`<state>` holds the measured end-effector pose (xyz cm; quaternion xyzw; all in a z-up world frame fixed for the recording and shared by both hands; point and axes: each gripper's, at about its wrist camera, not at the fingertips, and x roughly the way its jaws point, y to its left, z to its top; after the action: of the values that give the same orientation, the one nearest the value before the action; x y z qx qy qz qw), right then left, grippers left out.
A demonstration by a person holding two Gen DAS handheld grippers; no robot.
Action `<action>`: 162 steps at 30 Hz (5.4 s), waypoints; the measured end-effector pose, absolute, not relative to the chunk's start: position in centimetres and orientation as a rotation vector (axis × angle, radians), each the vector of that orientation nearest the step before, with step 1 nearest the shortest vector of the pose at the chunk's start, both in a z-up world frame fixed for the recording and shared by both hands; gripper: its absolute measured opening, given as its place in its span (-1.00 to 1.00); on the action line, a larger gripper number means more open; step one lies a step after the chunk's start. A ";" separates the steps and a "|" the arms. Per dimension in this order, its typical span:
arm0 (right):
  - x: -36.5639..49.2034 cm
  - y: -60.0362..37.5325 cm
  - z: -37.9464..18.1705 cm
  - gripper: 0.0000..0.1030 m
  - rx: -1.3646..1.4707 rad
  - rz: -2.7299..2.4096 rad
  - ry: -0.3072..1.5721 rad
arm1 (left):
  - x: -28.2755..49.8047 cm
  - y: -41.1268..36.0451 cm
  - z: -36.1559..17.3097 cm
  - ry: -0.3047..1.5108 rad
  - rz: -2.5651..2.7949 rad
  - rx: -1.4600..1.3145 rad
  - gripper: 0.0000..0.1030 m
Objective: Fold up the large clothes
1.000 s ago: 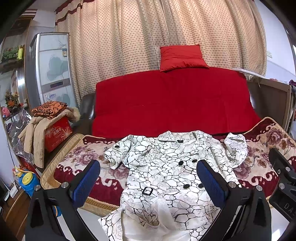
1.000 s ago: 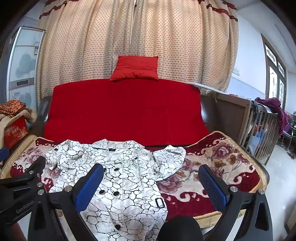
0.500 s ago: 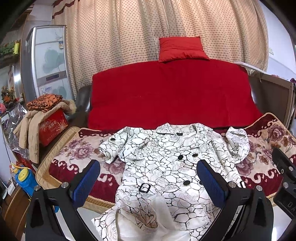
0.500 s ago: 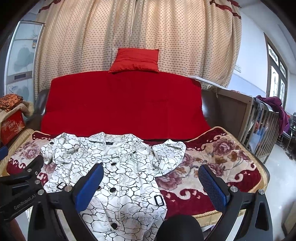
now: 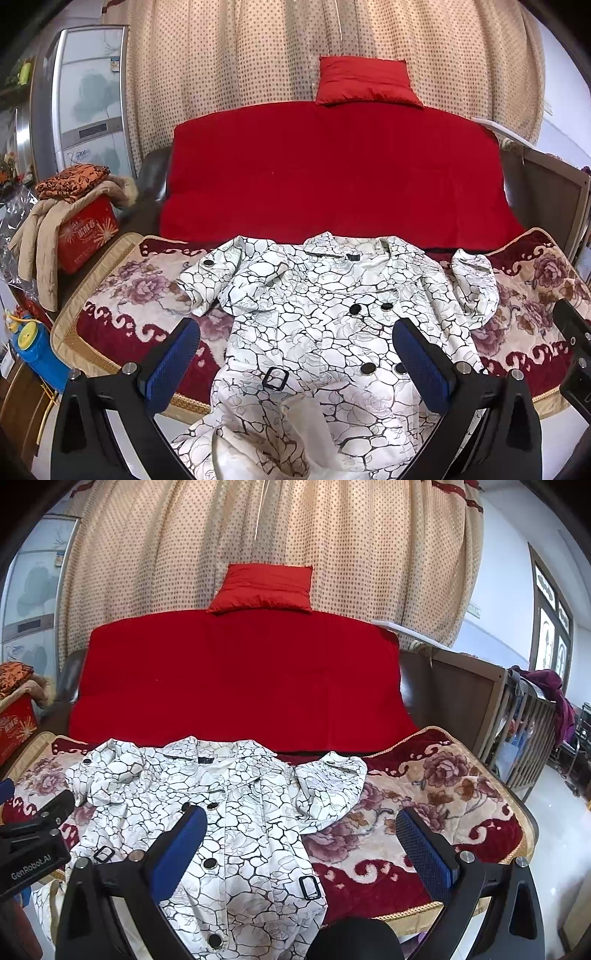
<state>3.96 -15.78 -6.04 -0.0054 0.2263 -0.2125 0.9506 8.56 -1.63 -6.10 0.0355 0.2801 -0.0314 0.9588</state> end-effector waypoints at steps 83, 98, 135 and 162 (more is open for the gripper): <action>32.4 -48.8 -18.2 -0.78 0.830 -0.077 0.586 | 25.9 -3.2 -12.8 0.750 0.076 0.133 1.00; 32.9 -17.5 -14.4 -0.69 0.705 0.507 0.580 | 22.7 9.0 -11.6 0.720 0.247 0.032 1.00; 29.7 -27.0 -24.0 -0.29 0.671 0.207 0.873 | 31.6 -3.3 -21.9 0.908 -0.082 0.069 -0.74; 32.1 -19.2 -23.9 -0.24 0.597 0.322 0.855 | 26.9 -2.3 -17.1 0.667 0.086 0.263 -0.41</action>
<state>32.07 -19.20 -23.95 0.2841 0.4067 0.1532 0.8546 26.86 -2.32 -17.12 0.1286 0.3262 0.0420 0.9356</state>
